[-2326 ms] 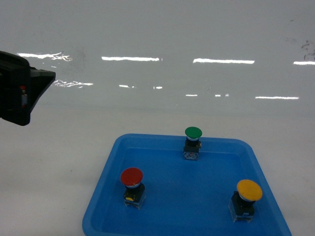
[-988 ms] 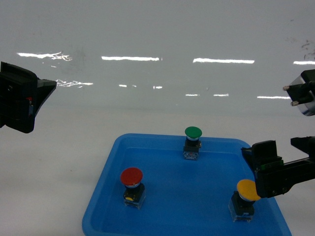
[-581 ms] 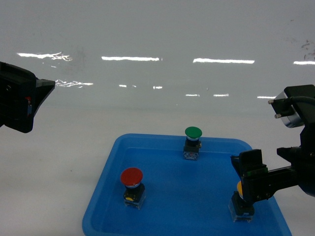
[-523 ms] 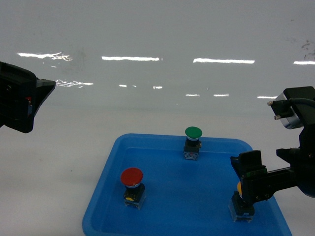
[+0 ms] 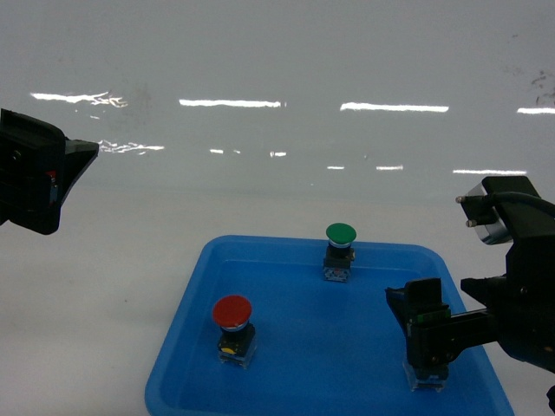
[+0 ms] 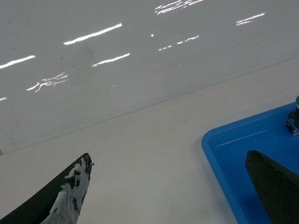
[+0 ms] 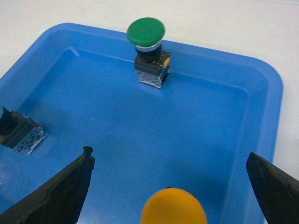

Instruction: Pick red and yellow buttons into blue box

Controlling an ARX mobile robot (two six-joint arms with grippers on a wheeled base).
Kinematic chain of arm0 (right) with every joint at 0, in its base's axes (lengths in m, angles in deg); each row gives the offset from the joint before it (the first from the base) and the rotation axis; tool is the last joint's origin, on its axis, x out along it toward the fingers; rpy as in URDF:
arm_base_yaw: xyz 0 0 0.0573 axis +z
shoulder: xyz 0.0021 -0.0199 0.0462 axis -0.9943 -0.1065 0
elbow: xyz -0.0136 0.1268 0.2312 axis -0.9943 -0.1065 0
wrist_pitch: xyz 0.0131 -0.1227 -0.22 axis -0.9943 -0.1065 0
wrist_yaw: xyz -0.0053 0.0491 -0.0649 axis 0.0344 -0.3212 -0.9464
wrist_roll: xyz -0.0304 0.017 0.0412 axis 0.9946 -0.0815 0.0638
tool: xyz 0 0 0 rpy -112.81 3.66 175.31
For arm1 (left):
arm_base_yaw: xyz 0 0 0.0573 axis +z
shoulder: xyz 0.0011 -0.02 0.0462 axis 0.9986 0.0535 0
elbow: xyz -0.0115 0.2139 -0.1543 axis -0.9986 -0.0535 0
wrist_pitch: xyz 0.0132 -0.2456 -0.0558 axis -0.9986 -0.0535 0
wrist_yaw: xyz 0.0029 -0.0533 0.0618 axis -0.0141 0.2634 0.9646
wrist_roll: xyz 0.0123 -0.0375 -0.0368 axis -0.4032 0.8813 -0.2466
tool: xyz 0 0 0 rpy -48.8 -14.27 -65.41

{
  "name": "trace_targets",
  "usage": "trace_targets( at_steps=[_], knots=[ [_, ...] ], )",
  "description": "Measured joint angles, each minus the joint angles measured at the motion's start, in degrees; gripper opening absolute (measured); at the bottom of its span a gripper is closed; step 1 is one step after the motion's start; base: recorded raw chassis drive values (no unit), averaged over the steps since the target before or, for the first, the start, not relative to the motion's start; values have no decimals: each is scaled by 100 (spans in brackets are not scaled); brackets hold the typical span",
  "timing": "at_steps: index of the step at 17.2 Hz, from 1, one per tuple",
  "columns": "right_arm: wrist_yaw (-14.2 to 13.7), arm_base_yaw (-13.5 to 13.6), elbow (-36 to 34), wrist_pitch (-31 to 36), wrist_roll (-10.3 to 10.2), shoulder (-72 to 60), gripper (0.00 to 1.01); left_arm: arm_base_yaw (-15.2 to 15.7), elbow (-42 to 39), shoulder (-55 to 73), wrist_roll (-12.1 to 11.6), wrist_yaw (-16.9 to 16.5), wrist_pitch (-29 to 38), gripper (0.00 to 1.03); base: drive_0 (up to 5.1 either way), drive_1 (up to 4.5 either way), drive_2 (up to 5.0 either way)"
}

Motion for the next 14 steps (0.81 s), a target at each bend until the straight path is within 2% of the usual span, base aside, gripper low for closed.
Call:
trace_targets(
  at_steps=[2,4,14],
  knots=[
    [35,79,-4,59,37,-33,98,0,0,0,0,0,-2,98,0,0,0],
    [-109,140,-35,94,92,-9,98,0,0,0,0,0,-2,98,0,0,0],
    [-153,138,-50,90,131,7,98,0,0,0,0,0,0,98,0,0,0]
  ],
)
